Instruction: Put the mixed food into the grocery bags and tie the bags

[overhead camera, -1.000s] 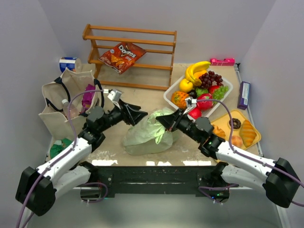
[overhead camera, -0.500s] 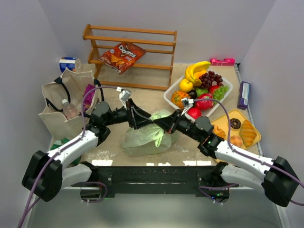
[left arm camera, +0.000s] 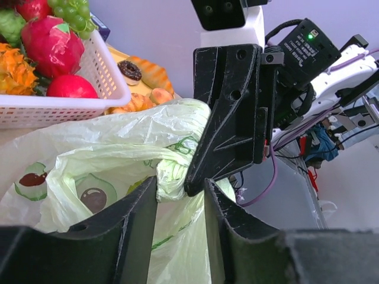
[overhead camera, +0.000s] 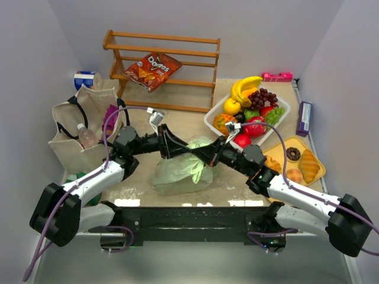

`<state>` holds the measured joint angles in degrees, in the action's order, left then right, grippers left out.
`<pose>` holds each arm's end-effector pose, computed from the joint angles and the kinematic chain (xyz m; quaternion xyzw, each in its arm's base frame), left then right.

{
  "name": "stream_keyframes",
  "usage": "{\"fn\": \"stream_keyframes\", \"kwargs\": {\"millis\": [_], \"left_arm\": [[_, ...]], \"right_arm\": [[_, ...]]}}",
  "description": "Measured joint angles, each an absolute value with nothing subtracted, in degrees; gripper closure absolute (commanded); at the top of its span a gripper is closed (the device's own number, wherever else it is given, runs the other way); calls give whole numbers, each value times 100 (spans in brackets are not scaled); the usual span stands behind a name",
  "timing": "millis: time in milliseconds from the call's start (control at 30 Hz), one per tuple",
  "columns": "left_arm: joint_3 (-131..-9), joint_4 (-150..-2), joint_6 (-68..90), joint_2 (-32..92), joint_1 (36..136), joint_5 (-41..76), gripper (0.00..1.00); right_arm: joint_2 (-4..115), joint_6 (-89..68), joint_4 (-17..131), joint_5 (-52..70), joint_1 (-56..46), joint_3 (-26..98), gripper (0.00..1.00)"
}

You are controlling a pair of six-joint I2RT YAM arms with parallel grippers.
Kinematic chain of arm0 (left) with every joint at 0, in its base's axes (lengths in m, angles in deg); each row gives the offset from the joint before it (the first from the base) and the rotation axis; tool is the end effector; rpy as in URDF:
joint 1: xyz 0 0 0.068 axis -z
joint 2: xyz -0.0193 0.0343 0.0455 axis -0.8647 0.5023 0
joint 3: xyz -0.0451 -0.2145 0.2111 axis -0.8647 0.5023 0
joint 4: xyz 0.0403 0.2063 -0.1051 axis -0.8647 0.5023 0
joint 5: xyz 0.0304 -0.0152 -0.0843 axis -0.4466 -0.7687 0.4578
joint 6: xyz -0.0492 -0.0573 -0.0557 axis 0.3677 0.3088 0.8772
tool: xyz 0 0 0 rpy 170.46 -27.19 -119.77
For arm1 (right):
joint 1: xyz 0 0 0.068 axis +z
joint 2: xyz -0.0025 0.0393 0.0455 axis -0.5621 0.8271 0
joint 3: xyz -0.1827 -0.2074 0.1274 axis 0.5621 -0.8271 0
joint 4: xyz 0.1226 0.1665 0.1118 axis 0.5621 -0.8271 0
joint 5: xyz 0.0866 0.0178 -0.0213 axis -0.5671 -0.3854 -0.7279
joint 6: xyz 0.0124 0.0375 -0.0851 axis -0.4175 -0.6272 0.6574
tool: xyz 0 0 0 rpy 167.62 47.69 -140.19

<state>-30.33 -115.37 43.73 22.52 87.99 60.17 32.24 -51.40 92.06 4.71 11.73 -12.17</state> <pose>0.1863 -0.1740 0.3242 0.2317 0.6431 -0.6275 0.3728 0.1515 0.1812 0.3194 -0.0663 0.6771 0.5788 0.4496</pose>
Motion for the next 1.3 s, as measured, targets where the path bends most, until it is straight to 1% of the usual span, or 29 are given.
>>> {"fn": "stream_keyframes", "kwargs": {"millis": [67, 233, 333, 367, 500, 533, 567, 633, 667, 700, 767, 800, 900, 1000, 1167, 1233, 1300], "left_arm": [[-3033, -11620, 4423, 2254, 8794, 6017, 76], [-3033, -11781, 4520, 2258, 8770, 6028, 85], [-3033, -11838, 4559, 2289, 8766, 6046, 93], [-3033, -11860, 4570, 2304, 8766, 6057, 100], [-3033, -11941, 4611, 2332, 8759, 6074, 100], [-3033, -11943, 4611, 2332, 8759, 6076, 100], [-3033, -11926, 4605, 2332, 8759, 6072, 100], [-3037, -11849, 4550, 2326, 8761, 6035, 100], [-3046, -11795, 4517, 2324, 8761, 6009, 100], [-3070, -11722, 4485, 2324, 8761, 5998, 100], [-3155, -11556, 4397, 2324, 8761, 5991, 100], [-3201, -11489, 4356, 2324, 8761, 5991, 100], [-3317, -11360, 4270, 2324, 8761, 6013, 100], [-3405, -11185, 4166, 2326, 8761, 6042, 100], [-3560, -10844, 3921, 2361, 8761, 6138, 100], [-3586, -10778, 3866, 2387, 8761, 6170, 100], [-3593, -10726, 3812, 2413, 8761, 6173, 100]], "right_arm": [[3217, -5140, 9215, 469, 1173, -1217, 100], [3176, -5131, 9230, 469, 1169, -1217, 100], [3176, -5123, 9223, 469, 1158, -1217, 100], [3176, -5116, 9219, 469, 1156, -1217, 100], [3176, -5107, 9217, 454, 1147, -1217, 99], [3176, -5099, 9215, 449, 1147, -1217, 94], [3176, -5092, 9197, 447, 1147, -1211, 82], [3158, -5048, 9033, 447, 1149, -1143, 70], [3125, -5024, 8926, 441, 1149, -1101, 60], [3062, -5005, 8762, 430, 1149, -1036, 47], [2900, -4943, 8389, 456, 1151, -881, 39], [2802, -4895, 8209, 480, 1156, -817, 31], [2369, -4762, 7237, 696, 1160, -485, 24], [1987, -4642, 6406, 989, 1160, -199, 24], [1510, -4478, 5372, 1256, 1160, 9, 26], [1410, -4430, 5073, 1256, 1160, 9, 29], [1377, -4393, 4859, 1232, 1160, 9, 38]]}}
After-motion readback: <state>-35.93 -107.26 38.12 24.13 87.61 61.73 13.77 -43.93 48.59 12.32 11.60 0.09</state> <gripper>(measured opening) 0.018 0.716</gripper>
